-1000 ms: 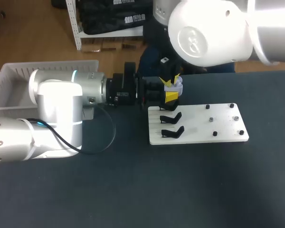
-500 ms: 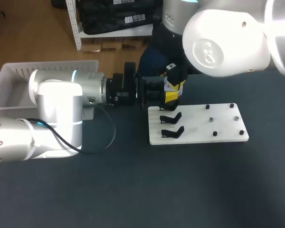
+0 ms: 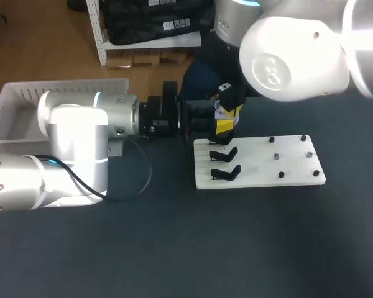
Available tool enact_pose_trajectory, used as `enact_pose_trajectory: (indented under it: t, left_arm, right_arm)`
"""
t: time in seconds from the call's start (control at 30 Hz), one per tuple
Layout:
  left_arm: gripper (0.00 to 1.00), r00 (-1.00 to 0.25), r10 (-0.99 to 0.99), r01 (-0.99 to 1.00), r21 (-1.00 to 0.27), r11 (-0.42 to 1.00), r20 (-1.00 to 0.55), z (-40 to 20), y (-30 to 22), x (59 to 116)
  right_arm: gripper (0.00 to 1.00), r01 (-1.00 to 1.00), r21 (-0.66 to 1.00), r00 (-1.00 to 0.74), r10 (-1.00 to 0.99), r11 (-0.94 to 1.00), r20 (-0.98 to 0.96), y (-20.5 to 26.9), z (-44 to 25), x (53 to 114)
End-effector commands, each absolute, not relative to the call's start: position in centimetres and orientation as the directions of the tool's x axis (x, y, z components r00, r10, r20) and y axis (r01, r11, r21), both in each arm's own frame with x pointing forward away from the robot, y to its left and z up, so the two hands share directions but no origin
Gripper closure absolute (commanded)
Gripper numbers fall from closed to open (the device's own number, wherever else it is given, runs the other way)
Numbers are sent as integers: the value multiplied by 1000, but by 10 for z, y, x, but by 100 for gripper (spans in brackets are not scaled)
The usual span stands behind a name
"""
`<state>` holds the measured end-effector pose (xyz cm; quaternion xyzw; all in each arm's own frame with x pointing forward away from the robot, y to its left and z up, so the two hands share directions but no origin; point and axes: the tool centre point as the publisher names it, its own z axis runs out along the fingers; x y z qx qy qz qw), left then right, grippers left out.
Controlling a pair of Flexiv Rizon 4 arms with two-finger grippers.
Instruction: Pick up each earbud case from the left stands, insert the matching earbuds, close the lid, and place the case in the box.
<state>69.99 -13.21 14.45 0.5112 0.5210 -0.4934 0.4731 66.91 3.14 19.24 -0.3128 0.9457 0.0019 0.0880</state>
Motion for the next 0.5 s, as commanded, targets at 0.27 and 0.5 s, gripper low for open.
enact_pose_trajectory:
  t: [0.27, 0.5]
  left_arm:
    - [100, -26, 61, 1000, -27, -5, -998, 144, -132, 699]
    - [100, -26, 61, 1000, -27, -5, -998, 144, -132, 699]
  right_arm:
    - [100, -599, -57, -784, -599, 799, -163, 33, 192, 676]
    - [100, -603, -59, -779, -604, 795, -170, 34, 195, 679]
